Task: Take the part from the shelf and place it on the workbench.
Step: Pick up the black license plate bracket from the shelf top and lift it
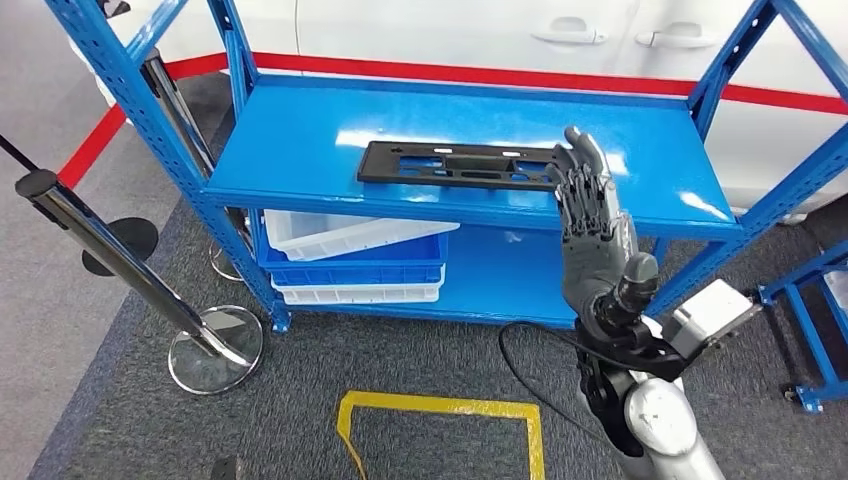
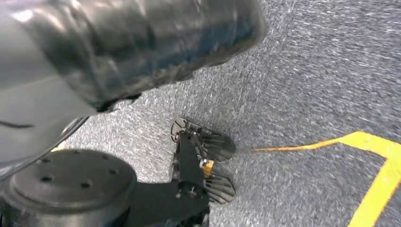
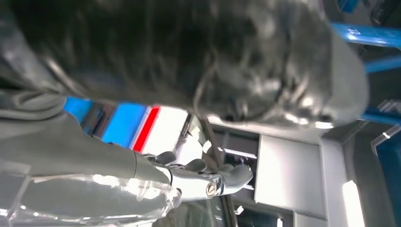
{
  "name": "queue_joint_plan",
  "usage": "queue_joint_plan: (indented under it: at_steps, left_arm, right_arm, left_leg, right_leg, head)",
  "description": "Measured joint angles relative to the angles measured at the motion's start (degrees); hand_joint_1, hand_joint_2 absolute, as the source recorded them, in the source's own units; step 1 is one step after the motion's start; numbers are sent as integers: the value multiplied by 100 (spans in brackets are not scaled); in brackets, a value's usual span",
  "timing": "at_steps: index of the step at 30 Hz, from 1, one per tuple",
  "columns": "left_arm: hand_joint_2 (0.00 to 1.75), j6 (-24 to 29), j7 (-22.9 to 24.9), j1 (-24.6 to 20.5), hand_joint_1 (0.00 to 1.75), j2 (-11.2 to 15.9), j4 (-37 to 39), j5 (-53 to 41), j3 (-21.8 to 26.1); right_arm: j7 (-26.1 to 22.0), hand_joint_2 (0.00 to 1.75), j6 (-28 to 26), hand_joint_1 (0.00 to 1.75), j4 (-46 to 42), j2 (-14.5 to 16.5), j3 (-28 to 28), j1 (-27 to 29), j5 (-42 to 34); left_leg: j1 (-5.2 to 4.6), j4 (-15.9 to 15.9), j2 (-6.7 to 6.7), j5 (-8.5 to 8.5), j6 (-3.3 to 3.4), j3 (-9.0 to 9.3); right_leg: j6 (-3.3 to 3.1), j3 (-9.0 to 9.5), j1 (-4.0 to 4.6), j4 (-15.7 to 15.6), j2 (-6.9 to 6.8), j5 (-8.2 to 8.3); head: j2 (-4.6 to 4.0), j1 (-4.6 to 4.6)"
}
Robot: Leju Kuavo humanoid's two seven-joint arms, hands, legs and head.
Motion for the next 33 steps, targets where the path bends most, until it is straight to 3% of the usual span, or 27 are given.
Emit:
queue_joint_plan:
  at_steps: [2, 4, 6, 8, 10, 14, 16, 18, 19, 20, 21, 22, 24, 27, 30, 31, 33]
  left_arm:
    - [0, 1, 2, -4, 0, 3, 1, -2, -5]
    - [0, 1, 3, -1, 0, 8, 2, -1, -23]
    - [0, 1, 4, 10, 0, 21, 4, -2, -37]
    - [0, -1, 5, 8, 0, 32, 4, -10, -43]
    - [0, -4, 8, -10, 0, 33, 4, -17, -62]
    - [0, -5, 12, 11, 0, 35, 5, -32, -87]
    - [0, -5, 12, 11, 0, 39, 7, -45, -90]
    - [0, -9, 14, 11, 0, 40, 7, -51, -96]
    - [0, -10, 19, 12, 0, 40, 7, -52, -100]
    - [0, -12, 23, 13, 0, 41, 7, -52, -104]
    - [0, -11, 28, 14, 0, 42, 7, -52, -109]
    - [0, -11, 34, 14, 0, 42, 7, -52, -113]
    - [0, -10, 39, 9, 0, 40, 7, -54, -119]
    - [0, -11, 46, -3, 0, 38, 7, -54, -124]
    - [0, -11, 48, -5, 0, 43, 7, -55, -127]
    - [0, -10, 48, -9, 0, 46, 7, -56, -129]
    - [0, -10, 50, -12, 0, 49, 7, -56, -132]
  right_arm:
    - [-7, 0, -43, 0, 7, 1, 13, -4, 38]
    - [-8, 0, -57, 0, 19, 2, 37, 1, 62]
    - [-9, 0, -58, 0, 25, 1, 57, 4, 75]
    - [-12, 0, -58, 0, 25, 0, 67, 4, 79]
    - [-15, 0, -58, 0, 25, 0, 75, 2, 80]
    - [-20, 0, -58, 0, 23, -1, 89, 2, 81]
    - [-21, 0, -55, 0, 23, -2, 95, 4, 80]
    - [-22, 0, -49, 0, 27, -2, 102, 22, 80]
    - [-21, 0, -46, 0, 32, -2, 105, 36, 80]
    - [-21, 0, -43, 0, 36, -2, 105, 47, 80]
    - [-21, 0, -39, 0, 40, -2, 105, 52, 80]
    - [-21, 0, -34, 0, 42, -2, 106, 52, 80]
    - [-21, 0, -27, 0, 43, -2, 107, 48, 80]
    - [-22, 0, -23, 0, 44, -2, 108, 42, 80]
    - [-23, 0, -22, 0, 40, -4, 108, 40, 80]
    - [-23, 0, -21, 0, 40, -4, 108, 35, 80]
    - [-21, 0, -19, 0, 46, -5, 115, 31, 80]
  left_leg:
    - [49, 667, 12, -225, -77, -359]
    - [105, 1119, 19, -255, -160, -690]
    - [154, 809, 27, 92, -230, -657]
    - [172, 181, 27, 416, -285, -412]
    - [168, -94, 12, 443, -228, -299]
    - [150, -131, 1, 403, -21, -274]
    - [150, -154, 3, 397, 44, -240]
    - [129, -157, 3, 378, 80, -218]
    - [117, -157, 3, 365, 93, -204]
    - [105, -157, 1, 347, 102, -183]
    - [96, -158, -3, 326, 106, -150]
    - [89, -162, -7, 302, 105, -108]
    - [79, -181, -15, 259, 88, -44]
    - [88, -227, -11, 246, 18, -25]
    - [78, -134, 17, 145, -69, -10]
    - [75, 105, 23, 34, -89, -114]
    - [82, 816, 29, -219, -110, -507]
  right_leg:
    - [19, 74, -38, -63, -9, -28]
    - [56, 110, -70, -39, -8, -78]
    - [123, 143, -113, 30, 7, -157]
    - [220, 146, -140, 150, 18, -261]
    - [300, 105, -126, 243, 22, -328]
    - [360, 69, -130, 323, 23, -407]
    - [387, -147, -138, 791, 17, -653]
    - [392, -556, -136, 1553, 16, -917]
    - [384, -721, -132, 1809, 16, -944]
    - [365, -789, -126, 1849, 16, -855]
    - [335, -746, -116, 1663, 17, -666]
    - [289, -618, -98, 1309, 19, -417]
    - [201, -329, -44, 648, 23, -103]
    - [145, -162, 17, 311, 18, -125]
    - [132, -22, -34, 148, 15, -134]
    - [123, 34, -54, 103, 10, -135]
    - [97, 85, -51, 83, 1, -161]
  head:
    - [0, -4]
    - [1, -7]
    - [0, -9]
    - [-1, -15]
    - [-1, -18]
    - [0, 9]
    - [0, 20]
    - [-1, 28]
    - [-1, 27]
    - [-1, 27]
    - [-1, 27]
    - [-1, 27]
    - [0, 20]
    - [0, 39]
    - [-1, 43]
    - [-1, 39]
    - [-1, 35]
